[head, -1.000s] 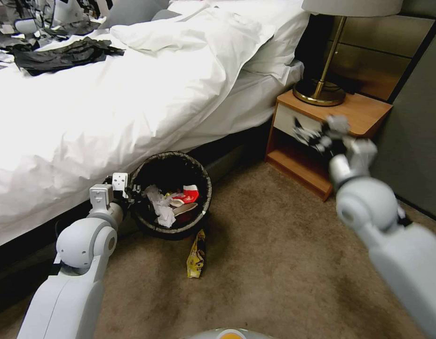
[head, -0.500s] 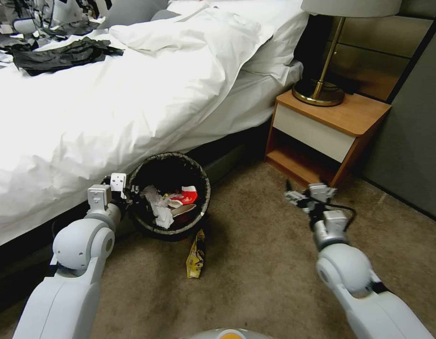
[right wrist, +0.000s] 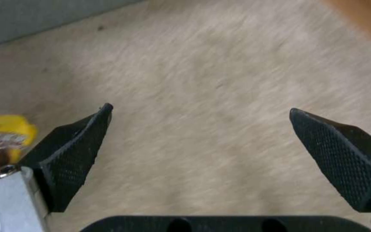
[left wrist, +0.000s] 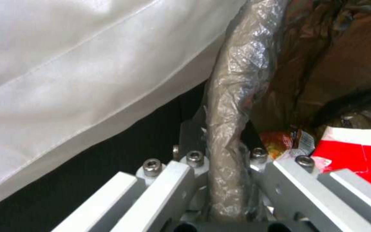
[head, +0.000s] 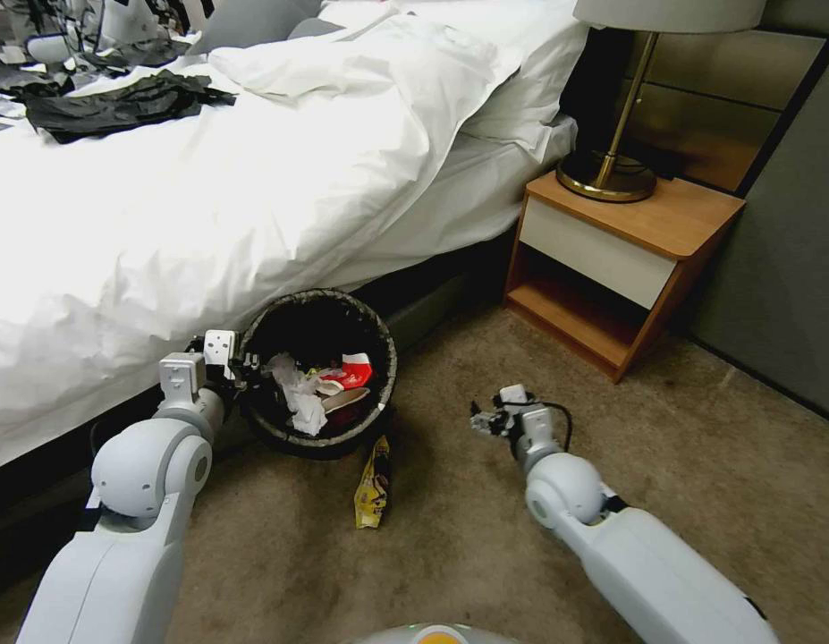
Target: Pick up the trash bin, then pick up the garbage from the floor and place it into the trash bin.
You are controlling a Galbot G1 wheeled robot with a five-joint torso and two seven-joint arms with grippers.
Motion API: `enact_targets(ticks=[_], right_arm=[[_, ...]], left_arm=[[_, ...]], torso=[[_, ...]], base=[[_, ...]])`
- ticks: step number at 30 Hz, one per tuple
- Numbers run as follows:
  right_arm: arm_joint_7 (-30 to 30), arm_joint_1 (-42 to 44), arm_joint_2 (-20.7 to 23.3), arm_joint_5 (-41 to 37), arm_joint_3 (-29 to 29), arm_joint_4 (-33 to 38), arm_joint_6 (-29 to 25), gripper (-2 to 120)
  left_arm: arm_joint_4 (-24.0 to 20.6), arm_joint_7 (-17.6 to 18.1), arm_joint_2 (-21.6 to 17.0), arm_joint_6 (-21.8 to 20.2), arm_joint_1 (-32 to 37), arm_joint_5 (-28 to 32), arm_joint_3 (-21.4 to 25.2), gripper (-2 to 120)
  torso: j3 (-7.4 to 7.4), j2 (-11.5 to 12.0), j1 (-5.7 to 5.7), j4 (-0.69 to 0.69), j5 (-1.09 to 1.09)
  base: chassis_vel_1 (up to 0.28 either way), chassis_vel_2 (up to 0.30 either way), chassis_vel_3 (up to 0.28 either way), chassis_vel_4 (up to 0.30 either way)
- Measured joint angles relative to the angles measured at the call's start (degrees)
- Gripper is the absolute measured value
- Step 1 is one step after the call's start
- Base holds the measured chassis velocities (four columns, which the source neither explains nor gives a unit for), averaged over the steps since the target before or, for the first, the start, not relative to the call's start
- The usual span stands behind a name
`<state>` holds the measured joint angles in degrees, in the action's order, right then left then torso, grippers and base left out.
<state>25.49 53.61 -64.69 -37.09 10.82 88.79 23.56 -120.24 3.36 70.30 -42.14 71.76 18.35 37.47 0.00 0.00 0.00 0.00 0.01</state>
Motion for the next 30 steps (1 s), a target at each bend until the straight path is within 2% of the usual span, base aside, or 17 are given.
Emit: enact_targets(ticks=[7, 9, 21, 24, 30], right_arm=[[1.4, -2.6, -4.4, -4.4, 4.1, -4.3, 0.7, 100], [1.8, -3.4, -7.1, -5.9, 5.2, -6.3, 0.8, 100], [1.5, -7.3, -13.8, -6.0, 10.7, -13.4, 0.6, 100], [1.0, -9.0, -16.7, -5.8, 12.7, -17.7, 0.1, 100], [0.3, -10.4, -18.9, -6.0, 14.2, -22.1, -0.6, 100]], left_arm=[[0.4, 0.0, 0.2, 0.0, -0.1, -0.1, -0.1, 0], [0.7, 0.0, 0.3, 0.0, -0.1, -0.2, -0.3, 0], [1.1, 0.0, 0.4, 0.1, -0.2, -0.5, -0.4, 0], [1.1, 0.0, 0.5, 0.1, -0.2, -0.6, -0.5, 0], [1.1, 0.0, 0.5, 0.1, 0.0, -0.7, -0.5, 0]], torso=[[0.0, 0.0, 0.0, 0.01, -0.01], [0.0, 0.0, 0.0, 0.0, -0.01], [0.0, 0.0, 0.0, -0.01, 0.0], [0.0, 0.0, 0.0, 0.0, -0.01], [0.0, 0.0, 0.0, -0.01, 0.0]], base=[[0.0, 0.0, 0.0, 0.0], [0.0, 0.0, 0.0, 0.0], [0.0, 0.0, 0.0, 0.0], [0.0, 0.0, 0.0, 0.0], [0.0, 0.0, 0.0, 0.0]])
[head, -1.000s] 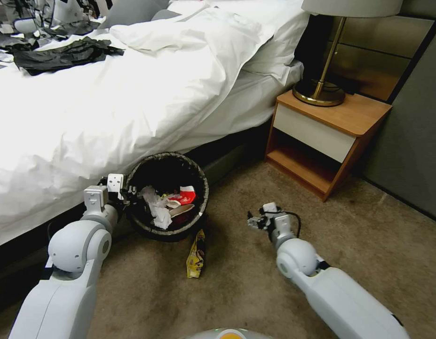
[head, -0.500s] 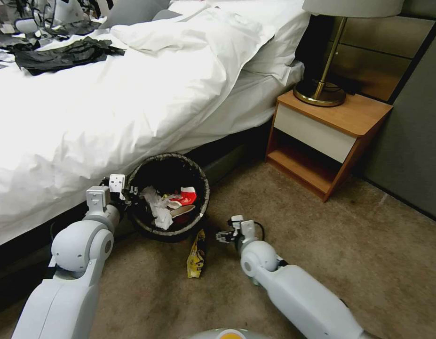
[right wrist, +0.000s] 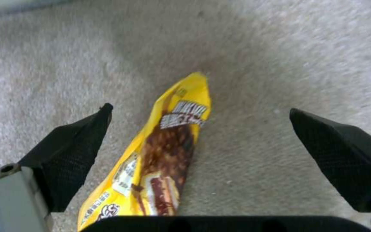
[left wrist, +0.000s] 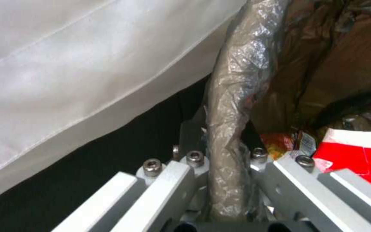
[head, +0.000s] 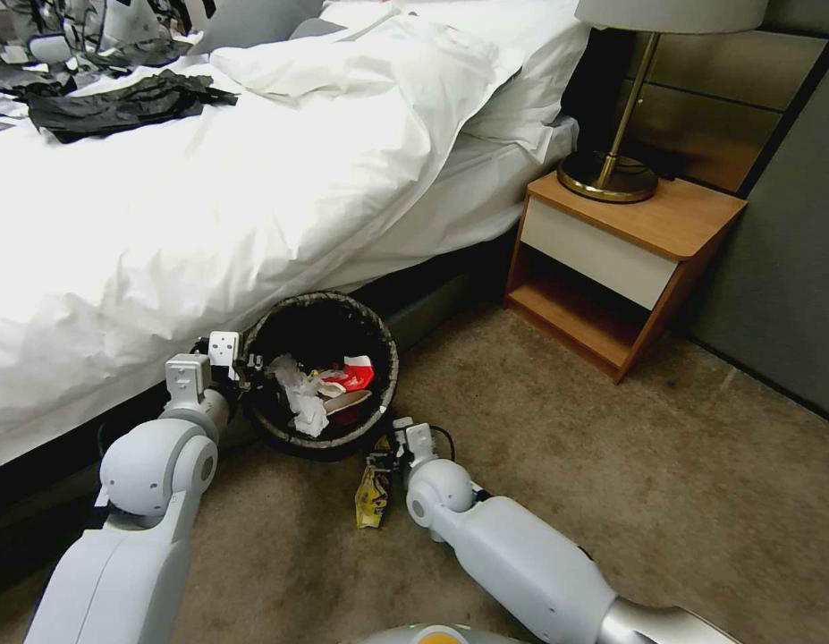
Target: Pick up the trash bin, then pick up the garbage from the floor and place it into the trash bin.
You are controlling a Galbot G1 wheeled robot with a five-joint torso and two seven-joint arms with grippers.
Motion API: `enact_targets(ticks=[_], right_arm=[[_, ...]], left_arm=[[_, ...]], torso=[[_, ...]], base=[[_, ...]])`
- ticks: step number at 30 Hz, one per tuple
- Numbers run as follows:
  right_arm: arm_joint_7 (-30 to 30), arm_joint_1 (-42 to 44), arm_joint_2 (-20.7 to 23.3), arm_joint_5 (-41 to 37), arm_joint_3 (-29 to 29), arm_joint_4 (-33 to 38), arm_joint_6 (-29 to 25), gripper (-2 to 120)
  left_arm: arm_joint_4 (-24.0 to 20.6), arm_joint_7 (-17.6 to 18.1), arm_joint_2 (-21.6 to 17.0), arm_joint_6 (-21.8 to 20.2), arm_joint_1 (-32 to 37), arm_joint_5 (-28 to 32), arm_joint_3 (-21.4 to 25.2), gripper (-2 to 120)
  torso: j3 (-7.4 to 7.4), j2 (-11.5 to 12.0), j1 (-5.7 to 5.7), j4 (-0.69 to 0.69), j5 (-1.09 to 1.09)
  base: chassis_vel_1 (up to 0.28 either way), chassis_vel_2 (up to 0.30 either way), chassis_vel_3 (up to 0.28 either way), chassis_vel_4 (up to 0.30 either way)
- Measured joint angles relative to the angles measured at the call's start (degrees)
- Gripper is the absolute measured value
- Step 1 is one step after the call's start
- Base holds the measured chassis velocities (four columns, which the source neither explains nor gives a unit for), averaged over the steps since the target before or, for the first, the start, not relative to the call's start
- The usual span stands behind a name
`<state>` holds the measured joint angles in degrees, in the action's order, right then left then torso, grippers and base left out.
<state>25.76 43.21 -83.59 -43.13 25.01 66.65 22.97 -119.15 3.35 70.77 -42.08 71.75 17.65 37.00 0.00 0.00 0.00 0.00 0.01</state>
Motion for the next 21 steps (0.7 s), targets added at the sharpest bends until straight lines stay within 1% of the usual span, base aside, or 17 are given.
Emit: enact_targets(ticks=[3, 9, 16, 20, 21], right_arm=[[-0.3, -0.9, -1.4, -1.2, 0.5, -2.2, -0.1, 100], [-1.1, -1.8, -2.4, -1.4, 0.6, -4.8, -0.1, 100], [-3.6, -2.9, -6.6, 1.6, -0.7, -12.5, -1.5, 100], [-3.9, -2.9, -7.0, 1.5, -1.1, -13.3, -1.6, 100], [-4.3, -2.9, -7.6, 1.6, -1.5, -14.5, -1.6, 100]], left_arm=[[0.0, 0.0, 0.4, 0.0, 0.2, -0.4, 0.0, 0], [-0.3, -0.1, 1.1, 0.0, 0.5, -1.1, -0.2, 0], [-0.5, -0.3, 1.6, 0.0, 0.9, -2.0, -0.4, 0], [-0.5, -0.3, 1.6, 0.0, 0.9, -2.0, -0.4, 0], [-0.5, -0.3, 1.5, 0.0, 0.9, -2.0, -0.4, 0]], torso=[[0.0, 0.0, 0.0, 0.0, 0.0], [0.0, 0.0, 0.0, -0.01, 0.0], [0.0, 0.0, 0.0, 0.01, 0.0], [0.0, 0.0, 0.0, 0.0, -0.01], [0.0, 0.0, 0.0, 0.0, 0.0]], base=[[0.0, 0.0, 0.0, 0.0], [0.0, 0.0, 0.0, 0.0], [0.0, 0.0, 0.0, 0.0], [0.0, 0.0, 0.0, 0.0], [0.0, 0.0, 0.0, 0.0]])
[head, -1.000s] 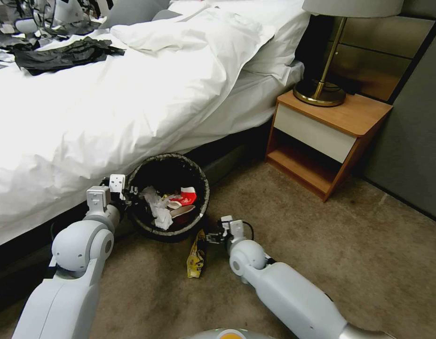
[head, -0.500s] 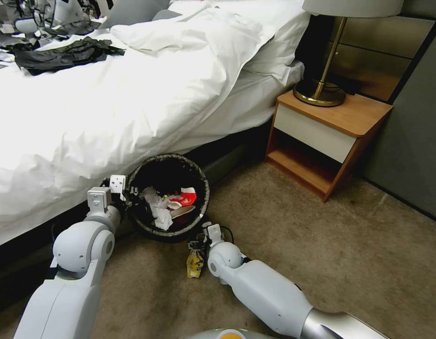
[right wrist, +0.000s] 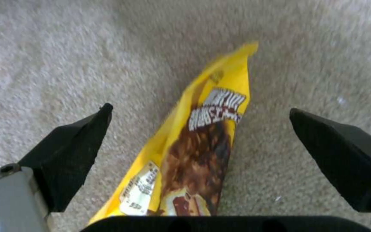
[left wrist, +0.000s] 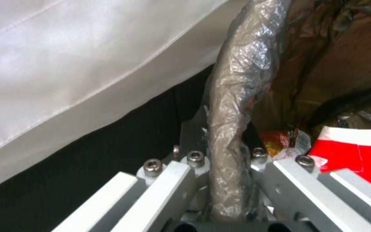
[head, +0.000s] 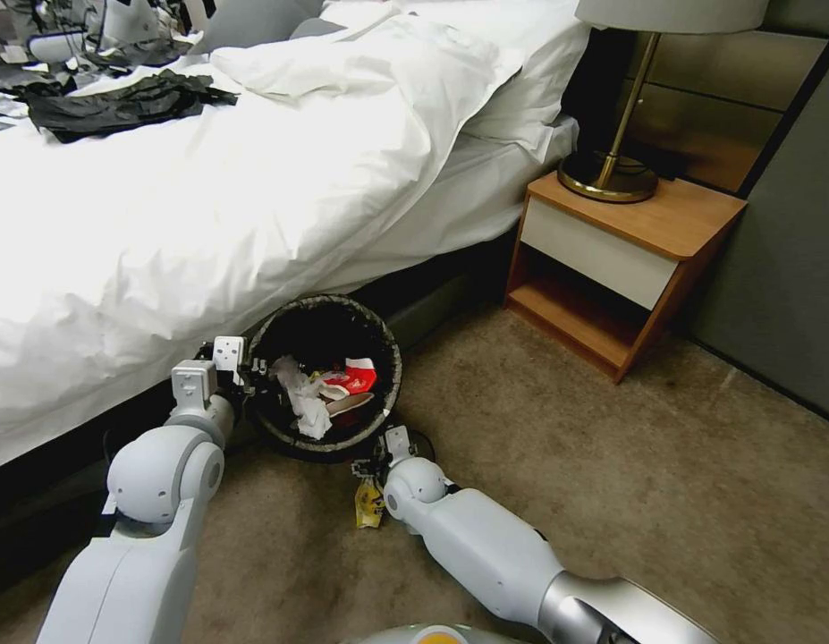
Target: Pick up the trash bin, then pick up the garbage from the floor and place it into the trash bin.
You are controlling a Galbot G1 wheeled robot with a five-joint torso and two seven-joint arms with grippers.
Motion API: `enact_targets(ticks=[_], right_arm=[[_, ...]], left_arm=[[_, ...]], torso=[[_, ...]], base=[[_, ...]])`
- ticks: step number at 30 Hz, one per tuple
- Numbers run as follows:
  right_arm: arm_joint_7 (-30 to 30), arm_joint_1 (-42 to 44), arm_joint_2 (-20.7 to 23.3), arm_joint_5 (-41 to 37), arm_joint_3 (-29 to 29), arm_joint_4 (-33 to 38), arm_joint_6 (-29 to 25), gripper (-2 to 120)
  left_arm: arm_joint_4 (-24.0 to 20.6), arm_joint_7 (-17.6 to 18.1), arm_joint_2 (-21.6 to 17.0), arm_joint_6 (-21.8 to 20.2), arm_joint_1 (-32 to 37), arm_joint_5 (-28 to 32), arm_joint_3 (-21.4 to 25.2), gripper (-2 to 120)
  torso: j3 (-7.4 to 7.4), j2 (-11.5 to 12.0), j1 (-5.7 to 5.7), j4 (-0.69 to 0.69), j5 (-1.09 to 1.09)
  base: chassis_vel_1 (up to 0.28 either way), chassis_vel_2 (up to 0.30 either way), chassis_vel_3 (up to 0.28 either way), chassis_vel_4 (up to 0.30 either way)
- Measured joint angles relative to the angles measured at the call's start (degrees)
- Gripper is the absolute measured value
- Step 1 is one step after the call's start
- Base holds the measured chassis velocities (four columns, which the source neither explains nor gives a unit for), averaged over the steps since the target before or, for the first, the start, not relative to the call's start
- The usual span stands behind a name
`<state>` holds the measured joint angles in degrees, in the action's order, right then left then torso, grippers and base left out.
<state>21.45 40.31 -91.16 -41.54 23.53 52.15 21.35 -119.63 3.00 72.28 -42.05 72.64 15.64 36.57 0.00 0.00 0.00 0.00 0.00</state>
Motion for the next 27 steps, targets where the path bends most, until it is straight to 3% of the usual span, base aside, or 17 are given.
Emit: enact_targets(ticks=[9, 19, 25, 27], right_arm=[[-2.7, -0.1, -1.2, 2.8, -2.6, -5.6, -1.3, 100], [-2.9, 0.4, -1.1, 3.3, -2.4, -5.8, -1.3, 100], [-2.9, 0.9, -0.9, 3.1, -2.1, -4.6, -0.5, 88], [-2.8, 1.0, -0.9, 2.4, -1.6, -3.3, 0.4, 78]], left_arm=[[0.0, -0.1, 0.1, 0.0, -0.1, -0.3, -0.6, 0], [0.1, -0.1, 0.3, 0.0, -0.2, -0.4, -0.8, 0], [0.1, -0.1, 0.2, 0.0, -0.2, -0.5, -0.9, 0], [0.1, -0.1, 0.2, 0.0, -0.5, -0.6, -1.0, 0]], torso=[[0.0, 0.0, 0.0, 0.01, -0.03], [0.01, 0.0, 0.0, -0.01, -0.01], [0.01, 0.0, 0.0, -0.03, 0.04], [0.0, 0.0, 0.0, -0.02, -0.01]], base=[[0.0, 0.0, 0.0, 0.0], [0.0, 0.0, 0.0, 0.0], [0.0, 0.0, 0.0, 0.0], [0.0, 0.0, 0.0, 0.0]])
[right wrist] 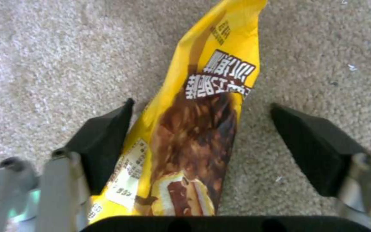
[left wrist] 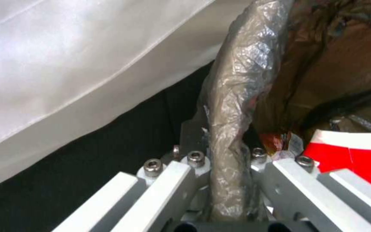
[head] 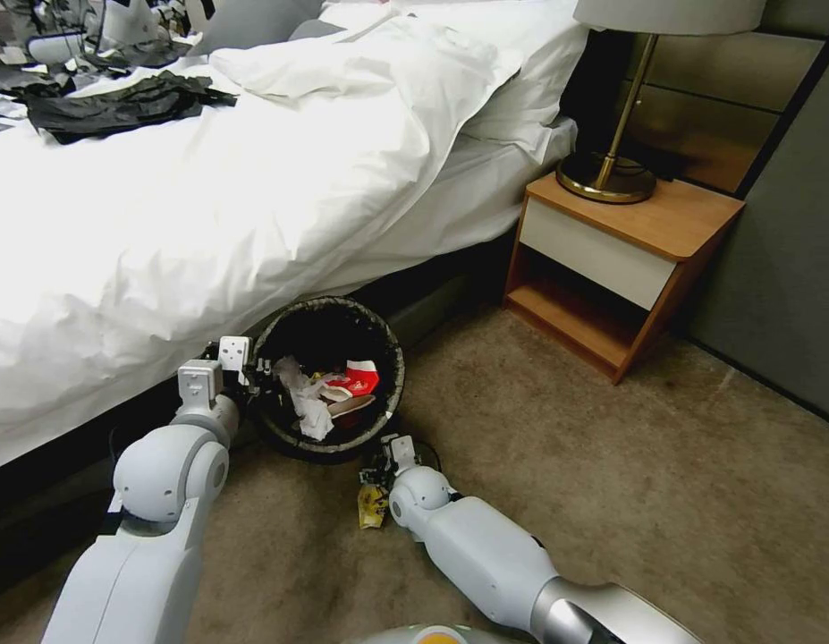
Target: Pick up the trash bin, then pick up the garbage from the floor and place it into the trash bin.
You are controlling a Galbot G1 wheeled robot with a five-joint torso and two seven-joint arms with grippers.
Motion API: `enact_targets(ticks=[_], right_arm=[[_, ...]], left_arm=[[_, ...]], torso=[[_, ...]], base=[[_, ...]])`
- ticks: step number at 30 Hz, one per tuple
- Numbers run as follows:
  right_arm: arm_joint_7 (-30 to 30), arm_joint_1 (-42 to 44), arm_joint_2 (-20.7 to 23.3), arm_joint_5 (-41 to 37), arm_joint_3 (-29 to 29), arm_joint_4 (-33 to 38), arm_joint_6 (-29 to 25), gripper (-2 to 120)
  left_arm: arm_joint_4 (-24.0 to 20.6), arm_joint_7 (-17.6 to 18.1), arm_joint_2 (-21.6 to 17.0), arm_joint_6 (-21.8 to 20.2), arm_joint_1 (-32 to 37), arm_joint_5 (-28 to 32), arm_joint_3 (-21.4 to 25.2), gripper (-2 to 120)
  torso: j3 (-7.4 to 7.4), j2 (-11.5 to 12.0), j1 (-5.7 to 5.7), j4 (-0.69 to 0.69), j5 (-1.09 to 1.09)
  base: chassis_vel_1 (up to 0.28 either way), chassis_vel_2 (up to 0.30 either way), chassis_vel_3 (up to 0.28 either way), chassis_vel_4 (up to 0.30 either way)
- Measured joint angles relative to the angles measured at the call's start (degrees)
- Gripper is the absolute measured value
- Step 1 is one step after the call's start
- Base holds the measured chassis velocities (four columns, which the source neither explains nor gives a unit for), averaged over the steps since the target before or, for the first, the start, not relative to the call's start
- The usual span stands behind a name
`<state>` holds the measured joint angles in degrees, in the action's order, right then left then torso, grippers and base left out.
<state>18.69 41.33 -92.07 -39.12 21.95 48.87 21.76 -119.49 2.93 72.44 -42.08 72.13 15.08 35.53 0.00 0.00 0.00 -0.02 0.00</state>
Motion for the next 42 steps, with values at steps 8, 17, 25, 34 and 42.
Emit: enact_targets(ticks=[8, 17, 25, 34, 42], right_arm=[[4.7, 0.1, 0.5, -4.6, 2.8, 4.8, 3.7, 51], [6.1, -0.3, 0.8, -6.3, 2.8, 5.2, 4.6, 19], [6.1, -0.2, 1.0, -5.9, 2.1, 4.9, 4.6, 0], [7.2, -0.9, 4.9, -8.2, 2.2, 9.4, 5.5, 0], [13.9, -2.3, 16.6, -18.8, 0.4, 29.5, 8.1, 0]], left_arm=[[0.5, 0.0, -0.1, 0.0, -0.6, 0.0, -0.1, 0], [0.9, -0.1, -0.1, 0.0, -0.7, 0.0, -0.1, 0], [1.1, -0.2, 0.0, -0.1, -1.0, 0.0, -0.2, 0], [1.3, -0.2, -0.6, -0.1, -1.1, 0.4, 0.1, 0], [1.7, -0.4, -1.3, -0.1, -1.8, 0.8, 0.6, 0]], torso=[[-0.01, 0.0, 0.0, 0.03, -0.01], [0.0, 0.0, 0.0, 0.02, -0.01], [0.0, 0.0, 0.0, 0.02, -0.01], [0.0, 0.0, 0.0, 0.01, 0.0], [0.0, 0.0, 0.0, 0.03, -0.02]], base=[[0.0, 0.0, 0.0, 0.0], [0.0, 0.0, 0.0, 0.0], [0.0, 0.0, 0.0, 0.0], [0.0, 0.0, 0.0, 0.0], [0.0, 0.0, 0.0, 0.0]])
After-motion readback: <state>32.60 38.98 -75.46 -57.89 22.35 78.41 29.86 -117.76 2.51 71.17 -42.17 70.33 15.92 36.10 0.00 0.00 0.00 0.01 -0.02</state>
